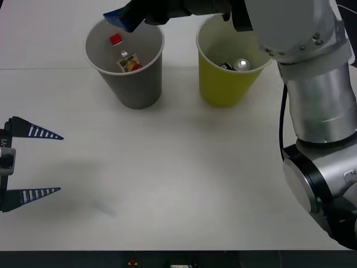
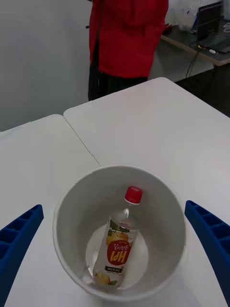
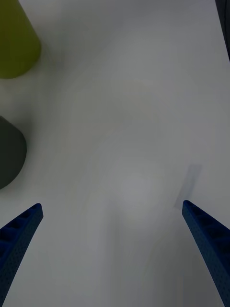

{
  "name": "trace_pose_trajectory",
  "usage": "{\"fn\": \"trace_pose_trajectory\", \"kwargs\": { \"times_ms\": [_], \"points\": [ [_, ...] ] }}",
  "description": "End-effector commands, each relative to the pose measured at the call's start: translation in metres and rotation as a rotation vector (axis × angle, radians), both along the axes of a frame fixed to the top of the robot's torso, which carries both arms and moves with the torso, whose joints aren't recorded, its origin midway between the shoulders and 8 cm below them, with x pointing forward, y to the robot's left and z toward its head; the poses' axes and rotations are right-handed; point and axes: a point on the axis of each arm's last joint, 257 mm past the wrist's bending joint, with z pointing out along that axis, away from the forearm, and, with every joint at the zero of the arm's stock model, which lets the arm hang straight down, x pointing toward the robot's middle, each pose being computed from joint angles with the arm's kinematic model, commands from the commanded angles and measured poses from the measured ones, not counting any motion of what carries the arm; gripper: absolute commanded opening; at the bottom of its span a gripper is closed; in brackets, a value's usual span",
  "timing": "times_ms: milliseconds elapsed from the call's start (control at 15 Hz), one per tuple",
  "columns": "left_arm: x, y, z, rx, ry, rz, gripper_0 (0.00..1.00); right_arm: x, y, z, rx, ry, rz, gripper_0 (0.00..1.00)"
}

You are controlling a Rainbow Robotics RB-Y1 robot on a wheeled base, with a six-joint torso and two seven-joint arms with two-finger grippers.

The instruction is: Put the can into the green bin and the plastic bottle into the gray bin

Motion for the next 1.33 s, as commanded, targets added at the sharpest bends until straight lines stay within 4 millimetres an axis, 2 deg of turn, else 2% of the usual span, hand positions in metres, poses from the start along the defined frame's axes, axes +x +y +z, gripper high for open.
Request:
{"fn": "trace_pose_trajectory", "kwargs": {
  "times_ms": [67, 533, 1000, 1333],
  "points": [
    [0.000, 0.000, 0.000, 0.000, 0.000, 0.000, 1.00, -0.022, -0.024, -0.016, 0.020, -0.044, 0.012, 1.00],
    [0.000, 0.000, 0.000, 0.000, 0.000, 0.000, 1.00, -0.078, -0.086, -0.067, -0.025, -0.050, 0.050, 1.00],
    [0.000, 0.000, 0.000, 0.000, 0.000, 0.000, 1.00, -0.110, -0.134, -0.124, -0.059, -0.017, -0.004, 1.00],
    [0.000, 0.000, 0.000, 0.000, 0.000, 0.000, 1.00, -0.119, -0.175, -0.158, -0.112, -0.032, -0.010, 1.00]
  ]
}}
